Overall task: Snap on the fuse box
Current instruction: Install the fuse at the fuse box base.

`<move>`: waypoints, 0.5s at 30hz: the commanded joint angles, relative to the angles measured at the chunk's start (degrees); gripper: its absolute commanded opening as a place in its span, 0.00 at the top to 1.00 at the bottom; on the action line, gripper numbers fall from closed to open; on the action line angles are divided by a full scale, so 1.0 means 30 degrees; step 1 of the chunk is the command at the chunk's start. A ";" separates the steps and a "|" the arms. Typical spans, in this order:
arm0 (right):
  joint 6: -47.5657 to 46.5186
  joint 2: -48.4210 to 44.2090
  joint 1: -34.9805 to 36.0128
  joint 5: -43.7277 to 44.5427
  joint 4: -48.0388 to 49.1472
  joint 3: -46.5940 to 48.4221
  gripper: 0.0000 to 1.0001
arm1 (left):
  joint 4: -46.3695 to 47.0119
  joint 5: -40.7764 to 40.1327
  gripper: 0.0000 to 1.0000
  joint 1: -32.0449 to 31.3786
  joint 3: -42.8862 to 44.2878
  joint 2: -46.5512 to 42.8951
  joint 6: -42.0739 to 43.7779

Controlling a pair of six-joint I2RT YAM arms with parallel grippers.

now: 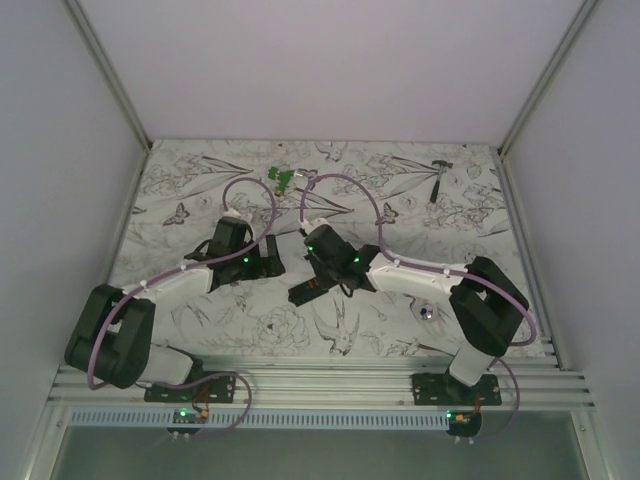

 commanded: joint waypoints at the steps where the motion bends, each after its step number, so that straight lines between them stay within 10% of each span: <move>1: 0.0161 0.0248 0.0173 0.0364 0.1023 0.0446 1.00 | 0.0348 -0.0125 0.00 0.0101 -0.0204 -0.0196 0.0415; 15: -0.0251 0.0607 0.0173 0.0460 0.1293 0.0297 1.00 | 0.0407 0.0353 0.00 0.0109 0.0024 0.0246 0.0357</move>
